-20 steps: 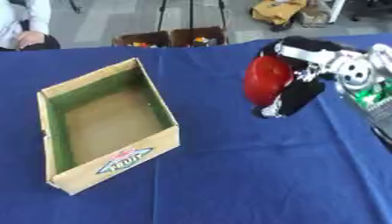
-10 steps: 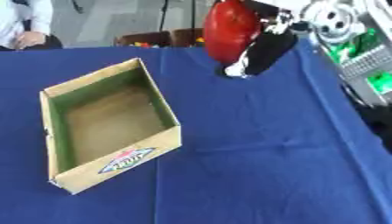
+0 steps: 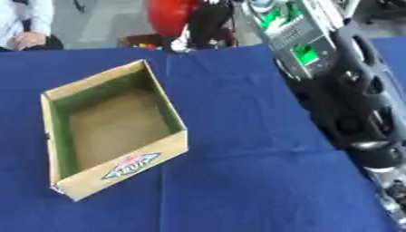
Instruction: Pick up objects on the table and place them in the box.
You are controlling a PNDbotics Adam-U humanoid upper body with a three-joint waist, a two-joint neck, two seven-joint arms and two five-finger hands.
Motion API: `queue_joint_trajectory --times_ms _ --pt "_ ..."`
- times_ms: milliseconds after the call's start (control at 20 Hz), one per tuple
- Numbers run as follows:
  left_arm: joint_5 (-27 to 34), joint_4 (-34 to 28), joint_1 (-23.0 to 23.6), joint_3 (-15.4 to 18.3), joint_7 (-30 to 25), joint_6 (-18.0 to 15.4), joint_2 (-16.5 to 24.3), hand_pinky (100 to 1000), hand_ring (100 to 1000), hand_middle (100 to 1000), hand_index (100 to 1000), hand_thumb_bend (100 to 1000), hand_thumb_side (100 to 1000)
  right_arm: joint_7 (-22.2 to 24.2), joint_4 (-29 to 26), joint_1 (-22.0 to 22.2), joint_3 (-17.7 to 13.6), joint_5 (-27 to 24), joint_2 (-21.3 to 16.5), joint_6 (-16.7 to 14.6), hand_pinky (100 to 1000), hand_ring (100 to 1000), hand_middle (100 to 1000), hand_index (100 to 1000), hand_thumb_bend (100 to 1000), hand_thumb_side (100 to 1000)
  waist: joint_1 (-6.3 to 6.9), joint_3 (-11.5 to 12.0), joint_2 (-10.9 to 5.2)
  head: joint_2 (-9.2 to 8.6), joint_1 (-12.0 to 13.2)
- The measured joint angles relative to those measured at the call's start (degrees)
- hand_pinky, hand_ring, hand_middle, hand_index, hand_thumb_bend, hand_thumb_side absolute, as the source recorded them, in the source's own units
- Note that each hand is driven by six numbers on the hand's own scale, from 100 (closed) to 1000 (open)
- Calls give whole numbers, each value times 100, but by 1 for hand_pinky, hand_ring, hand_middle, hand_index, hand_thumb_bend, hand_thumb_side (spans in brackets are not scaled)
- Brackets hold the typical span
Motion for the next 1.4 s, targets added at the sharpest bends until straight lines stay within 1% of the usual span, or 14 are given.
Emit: queue_joint_trajectory --times_ms 150,300,550,700,1000,1250,1400 --pt "28 0 -9 -14 -24 -3 -2 628 869 815 871 100 943 -88 443 -115 14 340 360 -77 222 429 466 583 100 100 -21 99 2 -4 -62" --pt "41 0 -20 -25 -39 -9 -5 628 869 815 872 100 943 -174 919 -154 14 634 717 -138 223 428 464 582 100 100 -35 189 5 -49 -121" --pt "85 0 -70 -49 -74 -16 -53 627 869 815 872 100 943 -318 1625 -156 11 1008 1208 -236 225 430 463 581 100 100 -53 303 6 -103 -211" --pt "90 0 -91 -49 -84 -12 -80 627 869 815 871 100 944 -390 1995 -140 10 1177 1462 -283 227 432 464 581 100 100 -69 340 48 -127 -244" --pt "118 0 -117 -50 -85 -12 -104 626 869 815 871 100 944 -639 2475 140 8 1533 1880 -334 229 435 464 576 100 100 -69 340 101 -169 -259" --pt "131 0 -145 -52 -98 -22 -112 627 869 815 871 100 944 -937 2882 369 8 2049 2273 -349 235 440 468 573 100 100 -69 372 115 -196 -305" --pt "134 0 -163 -67 -105 -29 -145 627 868 815 872 100 944 -1077 3183 446 2 2335 2440 -386 239 447 471 573 100 100 -69 375 121 -200 -320"
